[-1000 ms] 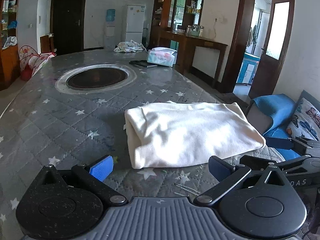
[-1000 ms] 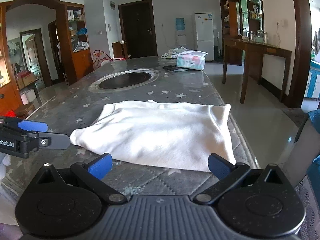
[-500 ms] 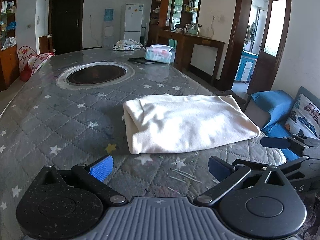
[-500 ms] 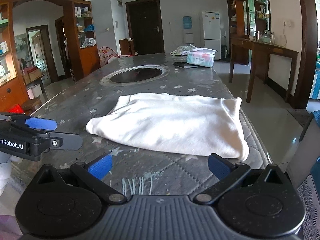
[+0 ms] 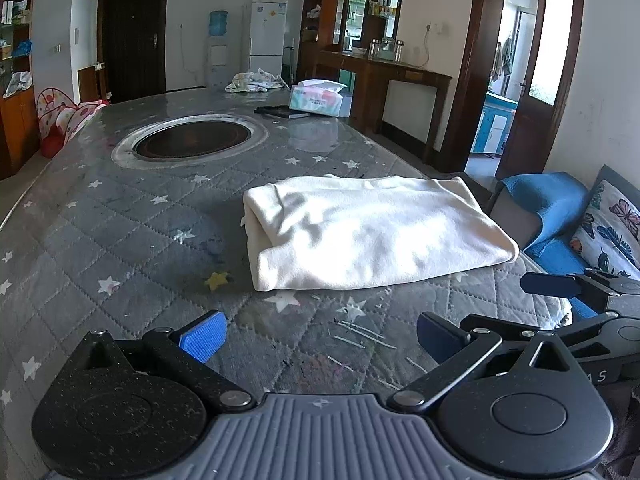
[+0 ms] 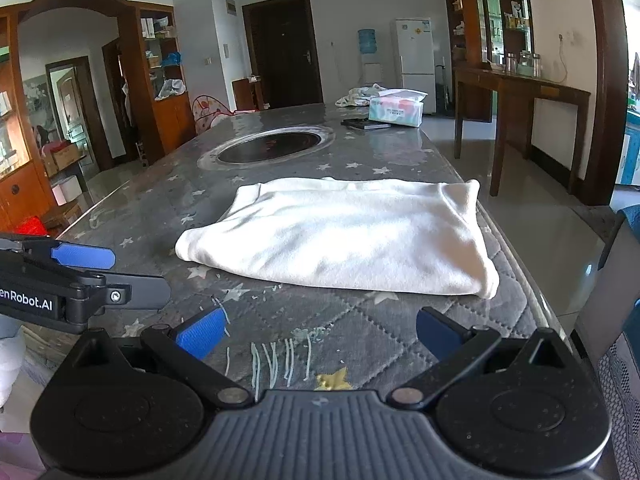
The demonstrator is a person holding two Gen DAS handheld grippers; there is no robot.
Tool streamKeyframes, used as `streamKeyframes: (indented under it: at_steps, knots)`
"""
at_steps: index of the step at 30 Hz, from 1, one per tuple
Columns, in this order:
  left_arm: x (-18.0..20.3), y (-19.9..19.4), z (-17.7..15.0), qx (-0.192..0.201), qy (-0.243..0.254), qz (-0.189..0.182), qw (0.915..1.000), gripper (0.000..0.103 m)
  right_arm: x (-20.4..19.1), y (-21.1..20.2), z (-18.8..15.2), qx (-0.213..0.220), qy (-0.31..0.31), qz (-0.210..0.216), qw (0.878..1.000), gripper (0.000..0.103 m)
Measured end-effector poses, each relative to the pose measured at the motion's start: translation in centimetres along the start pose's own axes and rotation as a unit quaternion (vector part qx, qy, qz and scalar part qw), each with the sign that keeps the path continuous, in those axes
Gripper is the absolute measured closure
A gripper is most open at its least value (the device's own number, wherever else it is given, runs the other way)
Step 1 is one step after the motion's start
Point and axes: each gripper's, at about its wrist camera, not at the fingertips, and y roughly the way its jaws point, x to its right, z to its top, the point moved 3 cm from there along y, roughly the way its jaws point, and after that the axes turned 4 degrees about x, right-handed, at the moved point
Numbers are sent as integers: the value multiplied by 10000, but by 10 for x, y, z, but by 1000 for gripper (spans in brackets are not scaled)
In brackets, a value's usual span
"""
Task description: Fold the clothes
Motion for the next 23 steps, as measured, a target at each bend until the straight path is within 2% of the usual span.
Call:
streamKeyframes:
  at_steps: [23]
  knots:
    - [8,2,-6,-84,52,-11,10000,0,4,-4,-6,14,57,-123,9999,0]
